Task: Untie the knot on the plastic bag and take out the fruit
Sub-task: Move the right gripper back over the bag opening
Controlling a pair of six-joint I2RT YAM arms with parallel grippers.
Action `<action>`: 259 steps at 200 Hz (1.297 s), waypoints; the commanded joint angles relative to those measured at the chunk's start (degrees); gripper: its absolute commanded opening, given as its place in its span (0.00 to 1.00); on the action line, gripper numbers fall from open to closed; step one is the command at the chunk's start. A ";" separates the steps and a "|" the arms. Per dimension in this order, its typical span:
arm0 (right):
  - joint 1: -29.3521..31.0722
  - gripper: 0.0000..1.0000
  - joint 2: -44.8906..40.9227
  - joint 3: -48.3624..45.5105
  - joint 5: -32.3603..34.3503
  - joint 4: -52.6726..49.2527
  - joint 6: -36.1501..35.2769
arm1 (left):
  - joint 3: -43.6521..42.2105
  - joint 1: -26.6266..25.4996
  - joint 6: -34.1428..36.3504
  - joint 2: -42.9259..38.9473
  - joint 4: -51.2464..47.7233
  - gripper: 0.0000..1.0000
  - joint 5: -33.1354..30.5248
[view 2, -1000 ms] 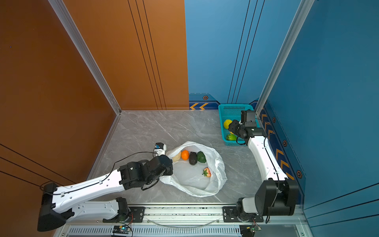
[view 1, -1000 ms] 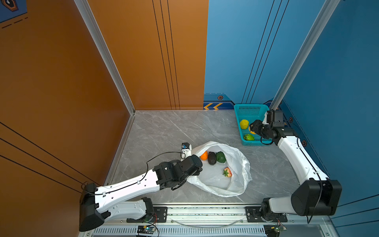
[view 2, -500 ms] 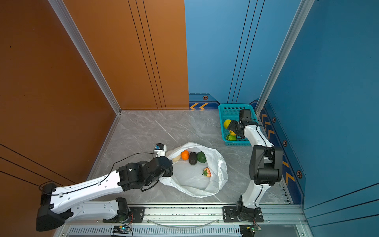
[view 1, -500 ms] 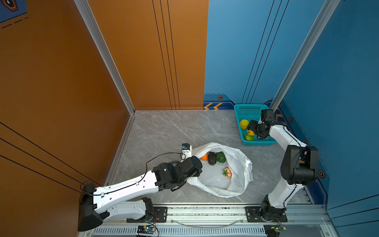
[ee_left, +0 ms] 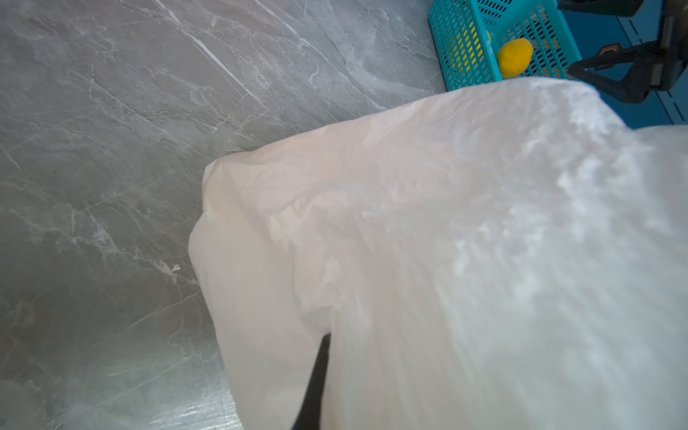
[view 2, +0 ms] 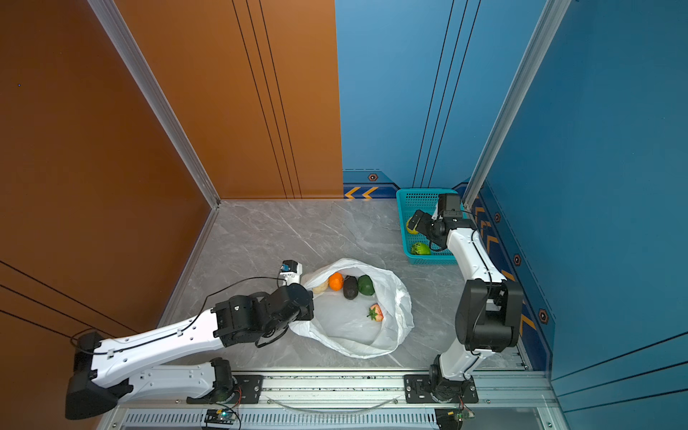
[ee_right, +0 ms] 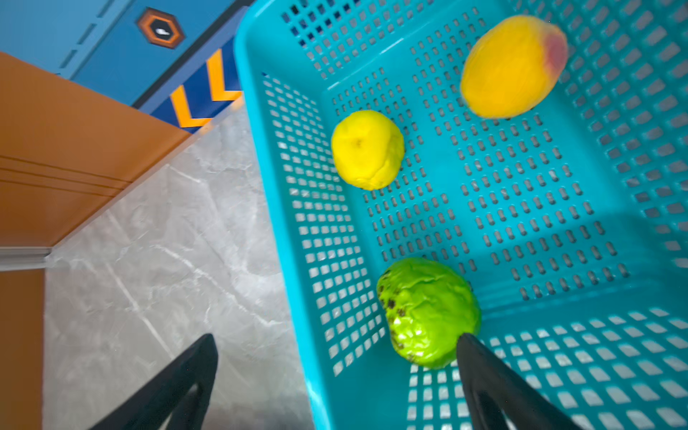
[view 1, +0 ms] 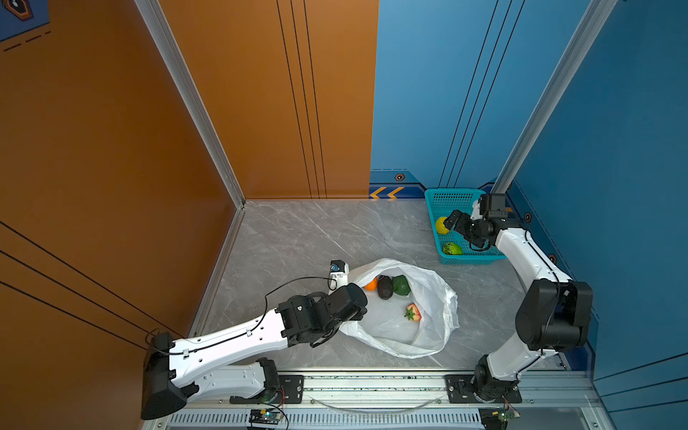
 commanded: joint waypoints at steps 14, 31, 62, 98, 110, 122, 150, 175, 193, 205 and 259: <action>5.50 1.00 -10.50 4.14 -2.24 -12.15 -2.04 | -0.06 -0.62 0.36 -0.51 -0.42 0.00 -0.88; 10.16 1.00 -14.94 6.88 -0.54 -17.98 -3.42 | 0.12 -0.60 0.53 -0.48 -0.41 0.00 -0.80; 21.96 1.00 -20.22 12.05 3.81 -27.37 -2.64 | 0.17 -0.47 0.78 -0.66 -0.24 0.00 -1.10; 37.09 0.95 -21.13 15.06 11.17 -34.15 1.29 | 0.30 -0.35 1.05 -0.27 0.50 0.00 -0.77; 41.49 0.94 -20.88 14.64 12.99 -35.22 2.89 | 0.34 -0.35 1.11 -0.22 0.47 0.00 -0.78; 46.42 0.94 -20.78 13.66 14.66 -35.58 4.50 | 0.23 -0.38 1.05 -0.31 0.47 0.00 -0.83; 55.26 0.93 -20.74 10.68 19.30 -35.61 8.87 | -0.02 -0.23 1.05 -0.66 0.45 0.00 -0.97; 61.62 0.92 -20.32 7.01 22.91 -35.32 11.73 | -0.07 -0.27 0.96 -0.62 0.52 0.00 -0.78; 63.83 0.92 -20.38 1.80 24.08 -33.96 12.95 | -0.14 -0.20 1.01 -0.62 0.56 0.00 -0.69; 64.65 0.91 -20.60 -1.95 24.23 -32.61 13.76 | -0.13 -0.31 1.04 -0.60 0.59 0.00 -0.68; 67.41 0.91 -21.96 -16.04 25.72 -25.04 15.73 | -0.23 -0.08 0.88 -0.82 0.58 0.00 -0.59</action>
